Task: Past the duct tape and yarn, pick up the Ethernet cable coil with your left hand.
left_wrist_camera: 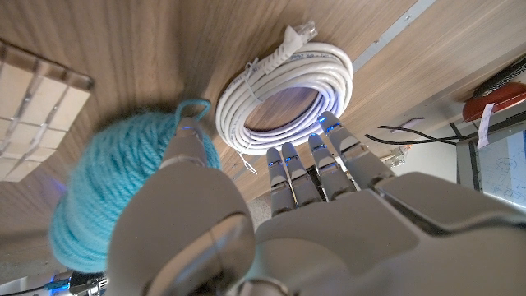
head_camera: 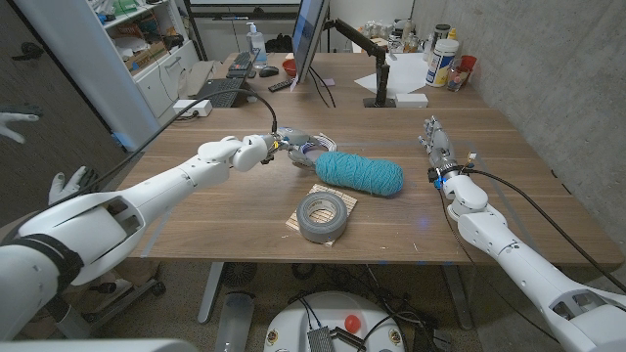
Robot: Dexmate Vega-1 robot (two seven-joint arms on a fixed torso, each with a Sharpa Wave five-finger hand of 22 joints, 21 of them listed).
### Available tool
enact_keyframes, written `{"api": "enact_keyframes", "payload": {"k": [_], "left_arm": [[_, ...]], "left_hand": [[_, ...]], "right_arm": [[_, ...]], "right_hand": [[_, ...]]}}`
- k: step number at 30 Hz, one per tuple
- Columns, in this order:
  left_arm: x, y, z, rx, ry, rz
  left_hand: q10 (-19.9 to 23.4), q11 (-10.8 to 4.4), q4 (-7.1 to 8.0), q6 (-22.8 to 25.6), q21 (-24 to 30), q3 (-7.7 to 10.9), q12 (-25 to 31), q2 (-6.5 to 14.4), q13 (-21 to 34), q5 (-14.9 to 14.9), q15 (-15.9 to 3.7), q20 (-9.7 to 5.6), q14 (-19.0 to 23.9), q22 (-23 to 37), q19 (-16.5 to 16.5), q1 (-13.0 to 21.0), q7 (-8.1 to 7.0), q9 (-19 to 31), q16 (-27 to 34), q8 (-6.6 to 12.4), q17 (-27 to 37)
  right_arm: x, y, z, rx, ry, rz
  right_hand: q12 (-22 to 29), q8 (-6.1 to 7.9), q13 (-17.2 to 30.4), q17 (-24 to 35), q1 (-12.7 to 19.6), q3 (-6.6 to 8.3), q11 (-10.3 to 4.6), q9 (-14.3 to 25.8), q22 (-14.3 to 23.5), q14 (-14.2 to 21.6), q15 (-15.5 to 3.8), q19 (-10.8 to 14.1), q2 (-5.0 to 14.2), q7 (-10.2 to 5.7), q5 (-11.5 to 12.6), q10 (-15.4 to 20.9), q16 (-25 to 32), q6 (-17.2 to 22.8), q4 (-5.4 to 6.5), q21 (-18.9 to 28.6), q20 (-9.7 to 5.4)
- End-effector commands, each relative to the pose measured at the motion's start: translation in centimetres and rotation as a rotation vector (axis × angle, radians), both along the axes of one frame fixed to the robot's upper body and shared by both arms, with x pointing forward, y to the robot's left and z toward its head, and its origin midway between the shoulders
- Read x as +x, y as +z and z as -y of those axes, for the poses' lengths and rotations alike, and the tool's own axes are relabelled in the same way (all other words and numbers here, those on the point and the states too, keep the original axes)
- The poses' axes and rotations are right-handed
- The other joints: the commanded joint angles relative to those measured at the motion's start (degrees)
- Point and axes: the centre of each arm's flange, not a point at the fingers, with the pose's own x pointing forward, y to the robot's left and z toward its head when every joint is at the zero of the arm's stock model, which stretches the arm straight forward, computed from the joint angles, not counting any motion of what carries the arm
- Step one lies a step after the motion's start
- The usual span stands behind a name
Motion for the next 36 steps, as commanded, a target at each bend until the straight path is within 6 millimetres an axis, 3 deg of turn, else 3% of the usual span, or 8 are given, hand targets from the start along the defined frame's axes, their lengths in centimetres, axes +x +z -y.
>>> {"api": "enact_keyframes", "payload": {"k": [1,36], "left_arm": [[0.23,-0.11,0.25,0.002,-0.003,-0.004],[0.57,-0.44,-0.15,0.009,0.013,-0.017]], "left_hand": [[0.6,-0.02,0.08,0.7,0.0,-0.32,-0.2,0.4,0.1,0.2,-5.79,-0.12,0.5,0.1,0.4,0.2,0.14,0.2,0.2,0.37,0.2],[0.7,0.05,0.32,1.2,0.1,-0.60,-0.2,0.8,0.3,0.3,-5.79,0.06,0.7,0.1,0.4,0.0,0.23,0.1,0.3,0.53,0.3]], "right_arm": [[0.00,-0.02,-0.04,0.000,-0.001,0.003],[0.03,-0.02,-0.13,-0.007,0.001,-0.004]], "right_hand": [[-0.2,0.04,0.2,0.1,-0.1,0.50,0.12,0.3,0.2,-0.5,-2.24,-0.6,4.63,-0.38,-0.4,-0.3,0.3,0.1,-0.03,0.0,0.06],[-0.1,0.13,0.2,0.1,-0.2,0.55,-0.03,0.3,0.2,-1.0,-2.41,-1.0,4.62,-0.56,-0.4,-0.3,0.2,0.6,-0.01,0.0,-0.02]]}}
